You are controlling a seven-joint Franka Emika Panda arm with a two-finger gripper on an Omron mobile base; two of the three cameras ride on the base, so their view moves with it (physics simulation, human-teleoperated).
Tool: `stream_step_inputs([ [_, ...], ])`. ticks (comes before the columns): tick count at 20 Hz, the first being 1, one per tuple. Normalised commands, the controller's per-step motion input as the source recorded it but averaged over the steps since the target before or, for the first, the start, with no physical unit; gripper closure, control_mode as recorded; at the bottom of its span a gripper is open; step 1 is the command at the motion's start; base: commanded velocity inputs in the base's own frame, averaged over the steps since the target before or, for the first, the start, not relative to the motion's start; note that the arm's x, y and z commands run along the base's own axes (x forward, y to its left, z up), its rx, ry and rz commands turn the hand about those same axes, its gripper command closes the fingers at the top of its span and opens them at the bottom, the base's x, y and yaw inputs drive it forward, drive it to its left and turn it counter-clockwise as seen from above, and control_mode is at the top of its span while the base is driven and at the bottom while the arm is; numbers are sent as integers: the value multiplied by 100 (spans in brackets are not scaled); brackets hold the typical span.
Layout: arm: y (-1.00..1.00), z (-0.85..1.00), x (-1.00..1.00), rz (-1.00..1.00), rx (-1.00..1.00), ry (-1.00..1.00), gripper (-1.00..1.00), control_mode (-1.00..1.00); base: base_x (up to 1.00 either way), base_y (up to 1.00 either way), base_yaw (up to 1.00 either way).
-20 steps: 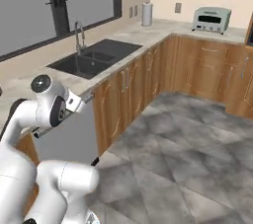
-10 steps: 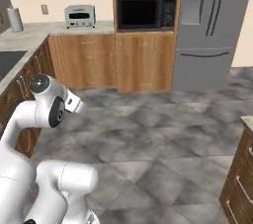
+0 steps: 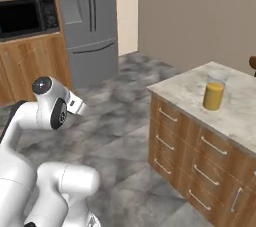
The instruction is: Place the pitcher and cup on the dining counter for serving.
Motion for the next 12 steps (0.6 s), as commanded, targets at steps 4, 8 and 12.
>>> stream_step_inputs([
  [4, 0, 0, 0, 0, 0, 0, 100, 100, 0, -42, -84],
  [8, 0, 0, 0, 0, 0, 0, 100, 100, 0, -47, -81],
  [12, 0, 0, 0, 0, 0, 0, 100, 100, 0, -48, -79],
])
